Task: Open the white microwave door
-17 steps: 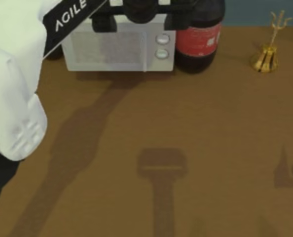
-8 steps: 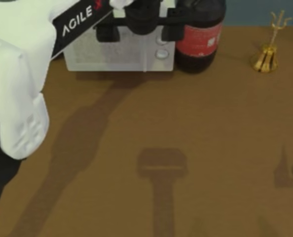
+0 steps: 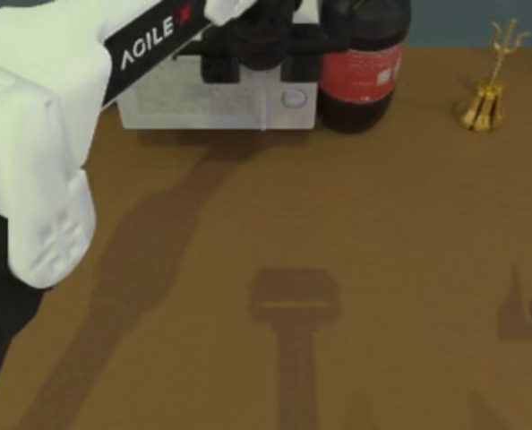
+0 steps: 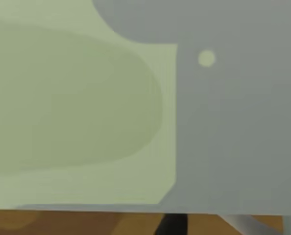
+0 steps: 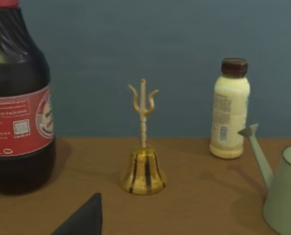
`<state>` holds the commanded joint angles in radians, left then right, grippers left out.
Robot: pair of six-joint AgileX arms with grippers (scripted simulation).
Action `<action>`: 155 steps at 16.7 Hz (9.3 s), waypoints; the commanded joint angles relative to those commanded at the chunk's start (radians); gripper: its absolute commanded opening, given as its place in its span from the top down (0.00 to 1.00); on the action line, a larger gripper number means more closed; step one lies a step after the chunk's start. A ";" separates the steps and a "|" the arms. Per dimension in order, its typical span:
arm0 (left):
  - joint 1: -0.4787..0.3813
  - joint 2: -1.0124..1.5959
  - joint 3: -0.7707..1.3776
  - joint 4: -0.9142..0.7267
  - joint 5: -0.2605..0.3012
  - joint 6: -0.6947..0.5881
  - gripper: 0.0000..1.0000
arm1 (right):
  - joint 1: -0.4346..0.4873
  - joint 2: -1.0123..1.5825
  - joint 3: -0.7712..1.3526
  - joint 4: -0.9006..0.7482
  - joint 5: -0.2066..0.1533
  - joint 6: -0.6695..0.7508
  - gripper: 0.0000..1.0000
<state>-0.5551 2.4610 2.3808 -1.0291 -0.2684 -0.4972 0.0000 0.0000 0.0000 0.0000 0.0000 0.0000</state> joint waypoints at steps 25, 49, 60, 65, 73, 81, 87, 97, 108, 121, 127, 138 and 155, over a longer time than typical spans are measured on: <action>-0.028 -0.144 -0.252 0.101 -0.015 -0.027 1.00 | 0.000 0.000 0.000 0.000 0.000 0.000 0.00; -0.034 -0.148 -0.271 0.112 -0.005 -0.021 1.00 | 0.000 0.000 0.000 0.000 0.000 0.000 0.00; -0.021 -0.248 -0.430 0.198 0.028 0.064 1.00 | 0.000 0.000 0.000 0.000 0.000 0.000 0.00; -0.021 -0.248 -0.430 0.198 0.028 0.064 1.00 | 0.000 0.000 0.000 0.000 0.000 0.000 0.00; -0.021 -0.248 -0.430 0.198 0.028 0.064 1.00 | 0.000 0.000 0.000 0.000 0.000 0.000 0.00; -0.029 -0.242 -0.432 0.198 0.034 0.060 1.00 | 0.000 0.000 0.000 0.000 0.000 0.000 0.00; -0.014 -0.317 -0.546 0.256 0.067 0.138 1.00 | 0.000 0.000 0.000 0.000 0.000 0.000 0.00; -0.009 -0.341 -0.580 0.276 0.078 0.162 1.00 | 0.000 0.000 0.000 0.000 0.000 0.000 0.00; -0.009 -0.341 -0.580 0.276 0.078 0.162 1.00 | 0.000 0.000 0.000 0.000 0.000 0.000 0.00; 0.002 -0.403 -0.679 0.322 0.120 0.237 1.00 | 0.000 0.000 0.000 0.000 0.000 0.000 0.00; 0.008 -0.424 -0.707 0.337 0.132 0.263 1.00 | 0.000 0.000 0.000 0.000 0.000 0.000 0.00; 0.008 -0.424 -0.707 0.337 0.132 0.263 1.00 | 0.000 0.000 0.000 0.000 0.000 0.000 0.00; 0.030 -0.495 -0.812 0.380 0.190 0.364 1.00 | 0.000 0.000 0.000 0.000 0.000 0.000 0.00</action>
<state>-0.5246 1.9657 1.5685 -0.6491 -0.0789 -0.1336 0.0000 0.0000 0.0000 0.0000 0.0000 0.0000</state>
